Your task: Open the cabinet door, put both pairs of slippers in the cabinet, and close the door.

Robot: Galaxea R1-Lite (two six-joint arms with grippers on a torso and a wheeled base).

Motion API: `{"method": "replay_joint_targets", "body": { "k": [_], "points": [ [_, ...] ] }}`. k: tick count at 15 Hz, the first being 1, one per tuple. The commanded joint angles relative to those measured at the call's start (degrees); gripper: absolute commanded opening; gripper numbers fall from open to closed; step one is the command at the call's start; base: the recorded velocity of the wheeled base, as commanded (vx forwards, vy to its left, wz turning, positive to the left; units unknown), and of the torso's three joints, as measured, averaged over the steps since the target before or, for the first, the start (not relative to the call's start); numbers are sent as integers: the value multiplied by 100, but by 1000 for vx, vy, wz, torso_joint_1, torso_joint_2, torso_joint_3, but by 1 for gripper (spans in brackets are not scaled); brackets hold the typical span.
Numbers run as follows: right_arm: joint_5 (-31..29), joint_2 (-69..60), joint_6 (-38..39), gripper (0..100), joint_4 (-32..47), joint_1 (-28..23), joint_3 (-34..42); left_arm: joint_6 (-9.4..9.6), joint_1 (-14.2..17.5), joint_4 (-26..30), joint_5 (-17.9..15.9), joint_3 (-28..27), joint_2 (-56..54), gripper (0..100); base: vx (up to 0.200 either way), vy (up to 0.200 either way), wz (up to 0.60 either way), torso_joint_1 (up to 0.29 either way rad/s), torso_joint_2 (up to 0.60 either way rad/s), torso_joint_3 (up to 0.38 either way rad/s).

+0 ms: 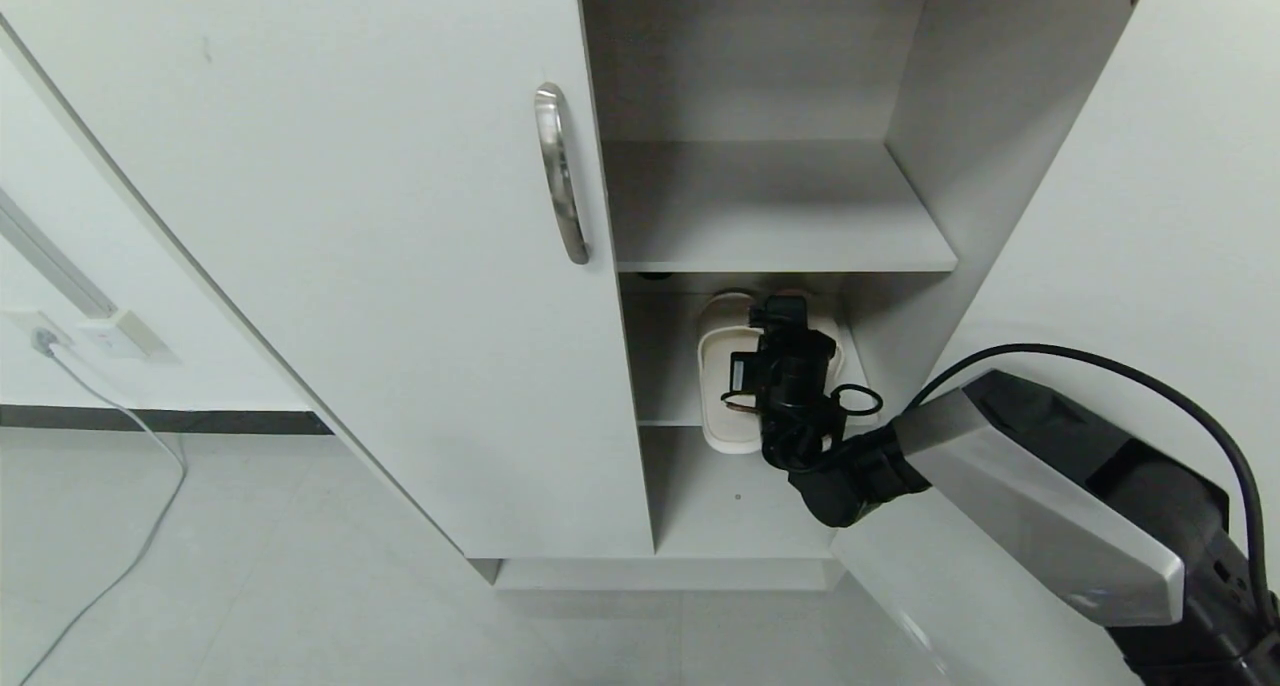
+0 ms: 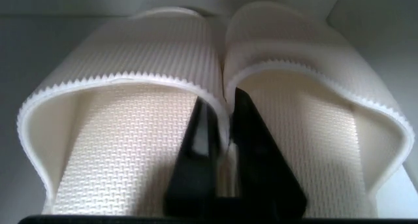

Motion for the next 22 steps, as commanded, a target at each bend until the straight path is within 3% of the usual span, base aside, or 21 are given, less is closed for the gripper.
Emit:
{"method": "replay_joint_targets", "body": {
  "k": [1,4,7,10,14,22],
  "points": [
    [-7,43,-3,100,-11,5,-15,0,1,0,0,0,7,0,0,0,0,0,0,0],
    [-7,-265,-3,100,-126,49,529,0,1,0,0,0,7,0,0,0,0,0,0,0],
    [-51,-854,-3,100,-530,198,1558,0,1,0,0,0,7,0,0,0,0,0,0,0],
    [-201,-1908,-47,100,-1690,638,3570,9,1,0,0,0,7,0,0,0,0,0,0,0],
    [-254,-2770,-12,100,-2226,937,5205,0,1,0,0,0,7,0,0,0,0,0,0,0],
    [-262,-2656,-38,100,-2253,981,5170,-18,1,0,0,0,7,0,-200,0,0,1,4,5]
  ]
}}
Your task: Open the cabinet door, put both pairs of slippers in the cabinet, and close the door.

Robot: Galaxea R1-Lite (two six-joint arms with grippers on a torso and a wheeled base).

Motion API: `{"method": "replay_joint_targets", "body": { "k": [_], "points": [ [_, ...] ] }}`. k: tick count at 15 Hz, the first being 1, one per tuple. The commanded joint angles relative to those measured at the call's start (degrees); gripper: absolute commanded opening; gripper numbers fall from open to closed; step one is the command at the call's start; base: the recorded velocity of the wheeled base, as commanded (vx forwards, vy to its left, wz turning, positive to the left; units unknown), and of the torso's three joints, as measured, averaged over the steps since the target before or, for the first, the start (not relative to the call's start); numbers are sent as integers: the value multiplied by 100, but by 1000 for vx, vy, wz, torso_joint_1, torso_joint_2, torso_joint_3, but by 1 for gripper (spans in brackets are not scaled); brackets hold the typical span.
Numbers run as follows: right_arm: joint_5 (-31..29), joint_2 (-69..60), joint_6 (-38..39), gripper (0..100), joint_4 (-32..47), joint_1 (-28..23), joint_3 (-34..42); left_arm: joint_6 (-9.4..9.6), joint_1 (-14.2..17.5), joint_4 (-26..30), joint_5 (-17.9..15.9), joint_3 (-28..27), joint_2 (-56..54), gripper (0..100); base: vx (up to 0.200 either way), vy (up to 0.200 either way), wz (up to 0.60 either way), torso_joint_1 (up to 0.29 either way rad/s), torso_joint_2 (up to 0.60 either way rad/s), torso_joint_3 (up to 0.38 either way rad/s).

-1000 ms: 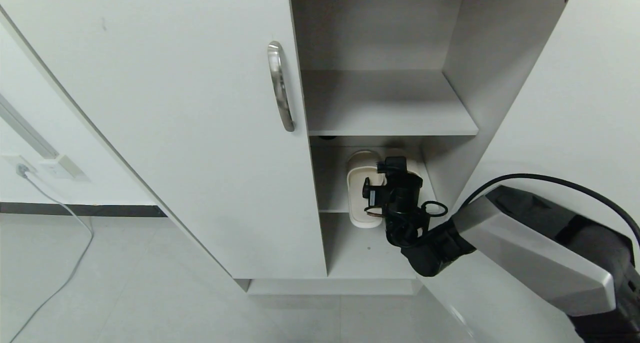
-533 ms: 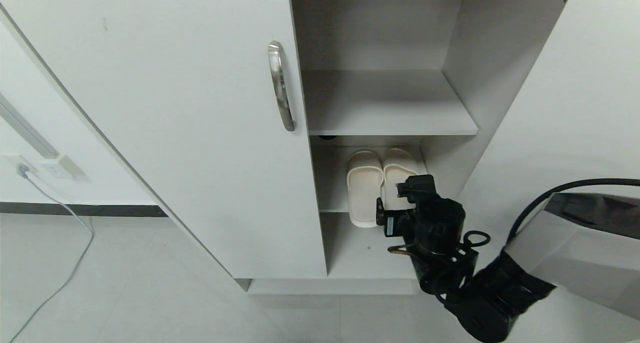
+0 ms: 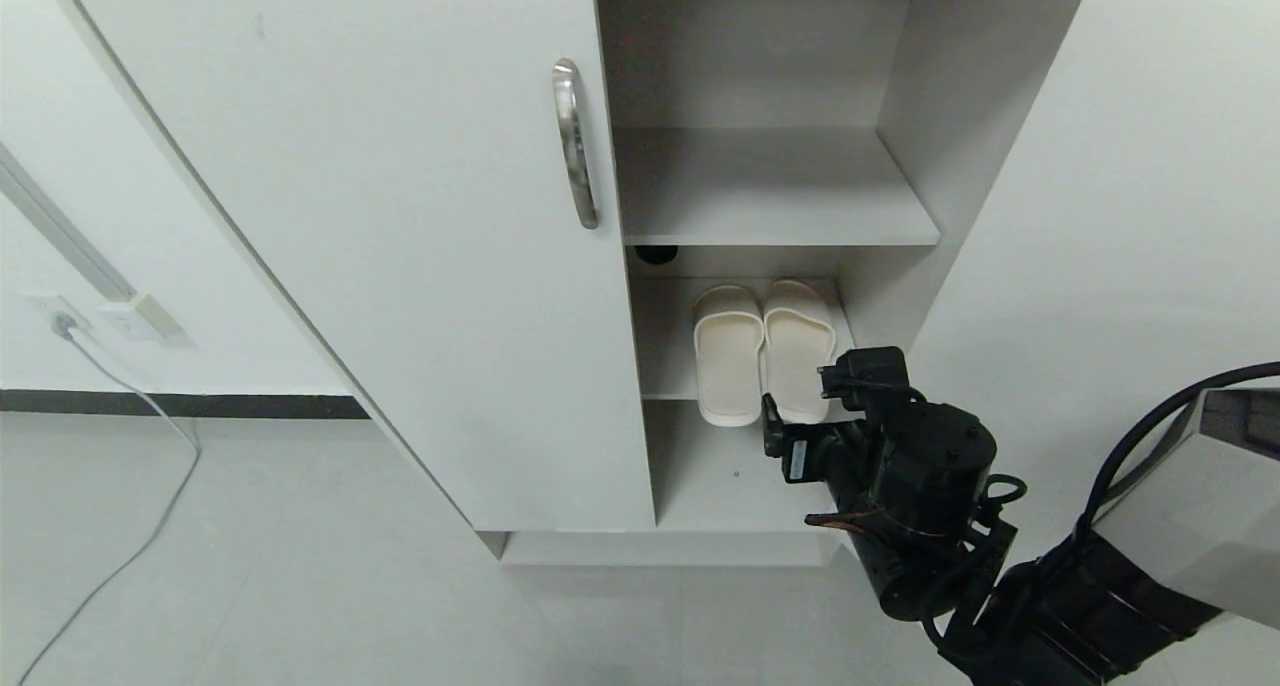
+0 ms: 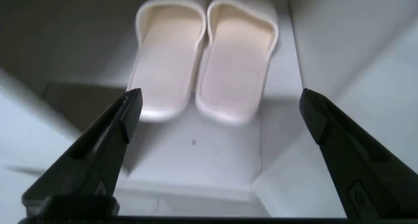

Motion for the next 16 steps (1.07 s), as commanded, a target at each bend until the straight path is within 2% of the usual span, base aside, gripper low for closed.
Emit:
{"method": "replay_joint_targets", "body": {
  "k": [1,6,16],
  "points": [
    [-5,-10,-2,100,-6,-8,22,-7,1,0,-1,0,7,0,0,0,0,0,0,0],
    [-5,-2,-2,100,-15,-8,75,-86,1,0,87,0,7,0,0,0,0,0,0,0],
    [-14,33,-19,100,-76,27,145,-86,1,0,87,0,7,0,0,0,0,0,0,0]
  ]
}}
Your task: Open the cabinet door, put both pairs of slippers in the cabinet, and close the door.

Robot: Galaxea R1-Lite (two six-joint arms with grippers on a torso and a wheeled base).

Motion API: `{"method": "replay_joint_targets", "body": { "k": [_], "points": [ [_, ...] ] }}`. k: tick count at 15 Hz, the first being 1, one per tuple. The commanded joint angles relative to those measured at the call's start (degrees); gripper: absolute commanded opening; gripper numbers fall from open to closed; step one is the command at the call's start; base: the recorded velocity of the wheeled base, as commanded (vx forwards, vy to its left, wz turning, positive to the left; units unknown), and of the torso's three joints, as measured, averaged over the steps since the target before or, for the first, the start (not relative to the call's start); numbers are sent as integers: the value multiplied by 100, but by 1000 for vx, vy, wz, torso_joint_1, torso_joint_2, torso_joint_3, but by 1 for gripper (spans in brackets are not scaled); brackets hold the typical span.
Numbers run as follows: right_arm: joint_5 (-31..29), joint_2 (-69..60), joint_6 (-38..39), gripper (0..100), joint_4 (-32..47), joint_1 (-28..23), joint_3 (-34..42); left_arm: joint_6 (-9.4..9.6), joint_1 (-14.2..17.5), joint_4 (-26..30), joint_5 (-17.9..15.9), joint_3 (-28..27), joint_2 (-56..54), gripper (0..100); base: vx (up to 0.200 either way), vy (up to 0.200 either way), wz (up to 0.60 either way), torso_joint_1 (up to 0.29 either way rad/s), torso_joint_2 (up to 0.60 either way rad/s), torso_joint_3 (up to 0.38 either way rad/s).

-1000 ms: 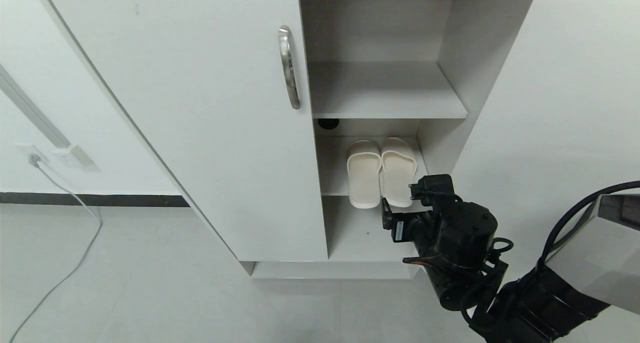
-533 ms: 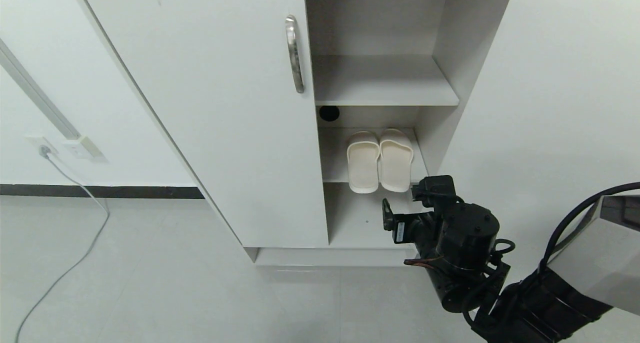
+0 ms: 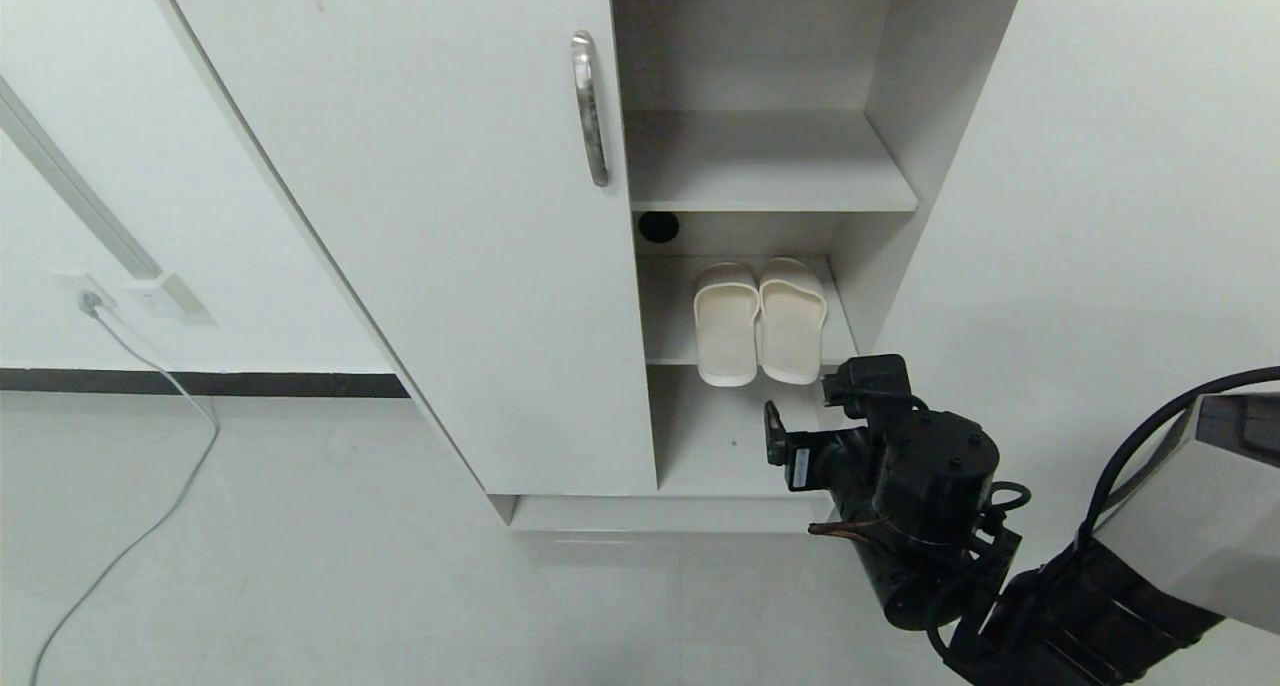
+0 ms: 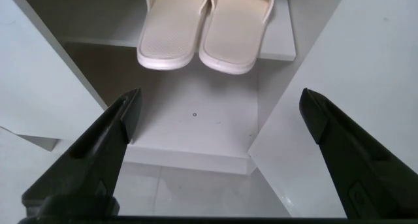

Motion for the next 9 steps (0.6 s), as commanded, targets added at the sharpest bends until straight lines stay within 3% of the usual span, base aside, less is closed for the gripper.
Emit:
{"method": "replay_joint_targets", "body": {
  "k": [1,9],
  "points": [
    [-1,48,-3,100,-6,7,-1,2,1,0,-2,0,7,0,0,0,0,2,-2,80],
    [-1,92,5,100,3,69,25,2,1,0,-2,0,7,0,0,0,0,4,4,189]
  ]
}}
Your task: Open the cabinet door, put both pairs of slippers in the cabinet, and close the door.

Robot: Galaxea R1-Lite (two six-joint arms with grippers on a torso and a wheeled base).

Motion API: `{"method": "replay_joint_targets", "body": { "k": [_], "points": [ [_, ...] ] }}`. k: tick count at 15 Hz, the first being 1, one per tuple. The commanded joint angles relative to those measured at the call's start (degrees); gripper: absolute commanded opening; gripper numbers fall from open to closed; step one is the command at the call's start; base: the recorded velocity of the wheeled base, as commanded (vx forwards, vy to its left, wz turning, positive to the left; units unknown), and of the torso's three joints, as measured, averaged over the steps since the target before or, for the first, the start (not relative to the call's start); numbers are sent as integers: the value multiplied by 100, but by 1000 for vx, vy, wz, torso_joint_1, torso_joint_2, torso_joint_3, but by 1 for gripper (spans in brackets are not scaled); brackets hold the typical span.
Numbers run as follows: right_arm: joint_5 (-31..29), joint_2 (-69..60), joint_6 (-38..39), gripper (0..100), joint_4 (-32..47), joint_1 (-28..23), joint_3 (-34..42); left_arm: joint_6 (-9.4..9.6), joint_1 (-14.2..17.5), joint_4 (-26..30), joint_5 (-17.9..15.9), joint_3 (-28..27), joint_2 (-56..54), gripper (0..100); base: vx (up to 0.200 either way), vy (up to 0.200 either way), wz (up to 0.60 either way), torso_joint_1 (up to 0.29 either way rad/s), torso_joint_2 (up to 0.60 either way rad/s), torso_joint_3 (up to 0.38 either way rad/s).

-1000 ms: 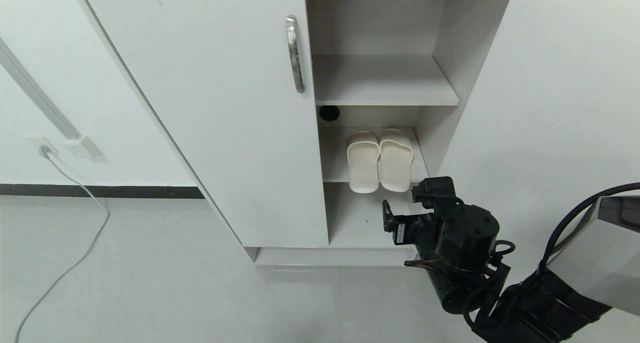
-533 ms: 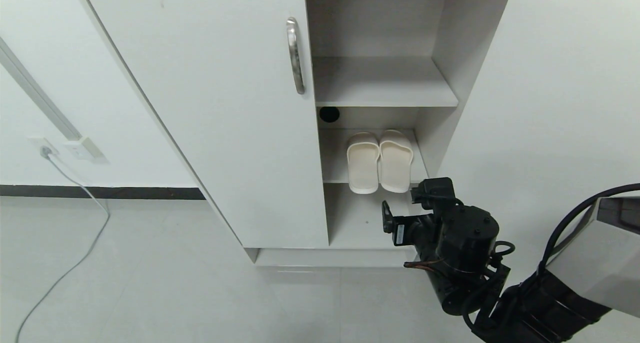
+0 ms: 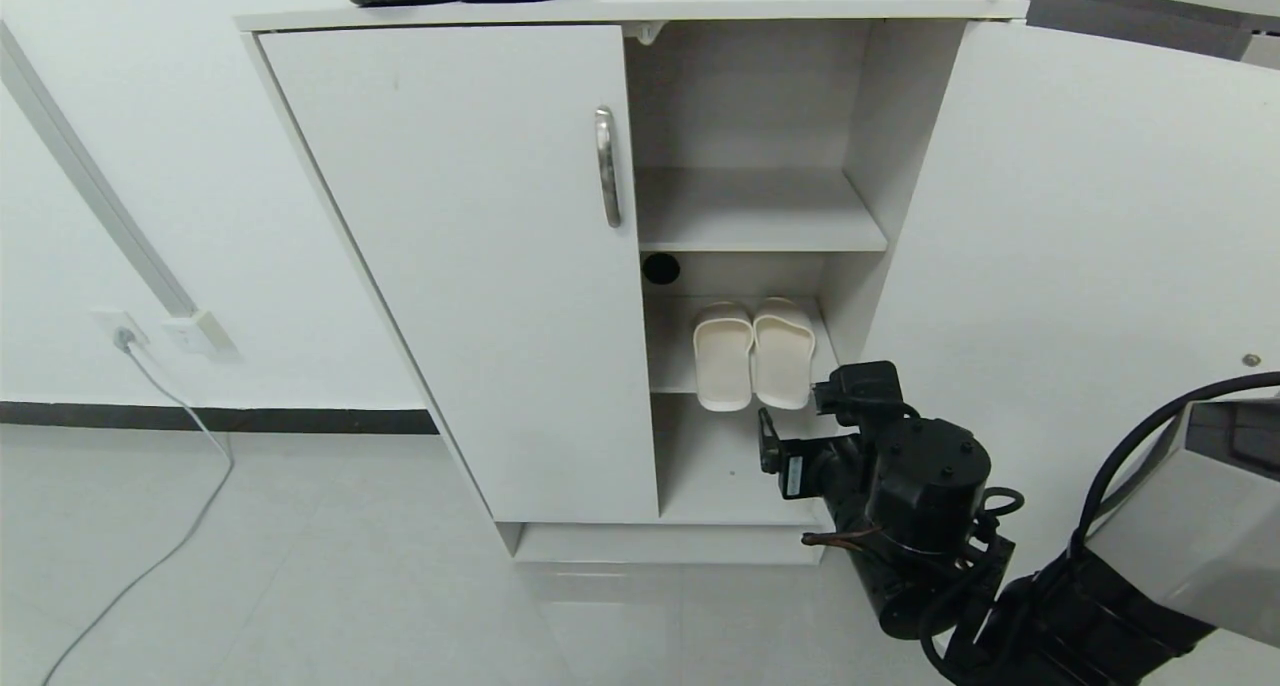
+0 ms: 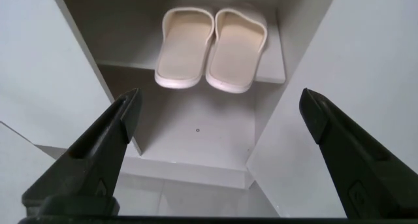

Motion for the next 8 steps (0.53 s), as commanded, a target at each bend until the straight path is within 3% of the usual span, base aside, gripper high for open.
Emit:
{"method": "replay_joint_targets", "body": {
  "k": [1,6,8],
  "points": [
    [-1,62,0,100,-4,-9,32,0,4,0,0,0,7,0,0,0,0,2,2,198],
    [8,150,0,100,-13,-27,59,0,4,0,0,0,7,0,0,0,0,0,2,202],
    [8,194,0,100,-13,-27,59,0,4,0,0,0,7,0,0,0,0,1,1,52]
  ]
}}
